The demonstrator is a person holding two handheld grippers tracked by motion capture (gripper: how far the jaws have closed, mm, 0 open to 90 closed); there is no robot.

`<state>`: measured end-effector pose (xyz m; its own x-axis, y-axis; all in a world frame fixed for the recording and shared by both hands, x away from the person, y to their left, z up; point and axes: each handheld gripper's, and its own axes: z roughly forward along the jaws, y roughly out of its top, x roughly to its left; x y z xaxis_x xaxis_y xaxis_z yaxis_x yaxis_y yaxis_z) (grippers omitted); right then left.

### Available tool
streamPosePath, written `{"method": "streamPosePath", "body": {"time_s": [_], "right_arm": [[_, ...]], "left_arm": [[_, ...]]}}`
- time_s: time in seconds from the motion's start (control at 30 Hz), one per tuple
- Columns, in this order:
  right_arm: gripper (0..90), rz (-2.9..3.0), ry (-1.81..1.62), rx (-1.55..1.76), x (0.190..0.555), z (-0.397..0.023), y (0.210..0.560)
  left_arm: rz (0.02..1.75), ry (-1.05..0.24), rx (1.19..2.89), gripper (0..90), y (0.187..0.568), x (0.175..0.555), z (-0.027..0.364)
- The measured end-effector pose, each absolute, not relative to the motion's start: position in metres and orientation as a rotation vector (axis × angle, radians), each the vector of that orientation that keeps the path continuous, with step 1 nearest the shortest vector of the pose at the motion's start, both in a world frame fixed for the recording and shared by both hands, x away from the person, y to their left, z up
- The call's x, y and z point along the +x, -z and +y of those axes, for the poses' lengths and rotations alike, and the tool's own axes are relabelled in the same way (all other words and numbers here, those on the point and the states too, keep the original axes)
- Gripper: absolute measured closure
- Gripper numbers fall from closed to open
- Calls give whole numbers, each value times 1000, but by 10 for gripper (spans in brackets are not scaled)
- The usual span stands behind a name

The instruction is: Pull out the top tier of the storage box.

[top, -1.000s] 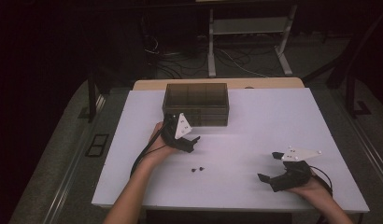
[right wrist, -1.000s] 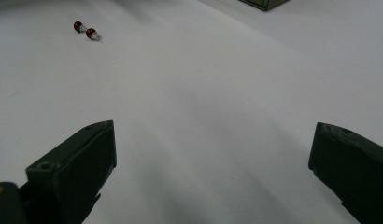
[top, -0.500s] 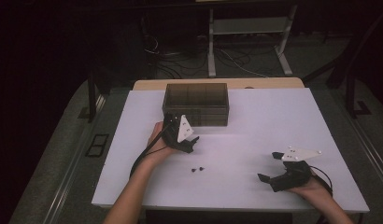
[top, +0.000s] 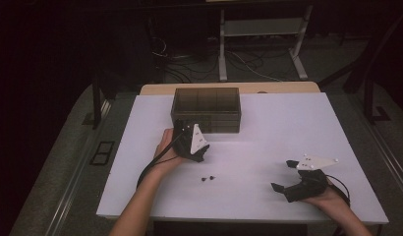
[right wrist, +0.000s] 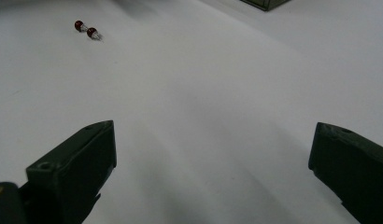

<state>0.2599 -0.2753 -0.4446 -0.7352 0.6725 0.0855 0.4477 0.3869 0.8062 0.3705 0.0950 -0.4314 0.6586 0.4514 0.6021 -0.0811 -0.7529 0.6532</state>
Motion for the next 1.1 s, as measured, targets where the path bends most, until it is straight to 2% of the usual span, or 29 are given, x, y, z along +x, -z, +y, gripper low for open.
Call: {"method": "streamPosePath", "body": {"time_s": [1.1], "right_arm": [[4,2394,-1268,988,260,-275,445]], "left_arm": [[141,-1320,2260,0,438,361,86]]}}
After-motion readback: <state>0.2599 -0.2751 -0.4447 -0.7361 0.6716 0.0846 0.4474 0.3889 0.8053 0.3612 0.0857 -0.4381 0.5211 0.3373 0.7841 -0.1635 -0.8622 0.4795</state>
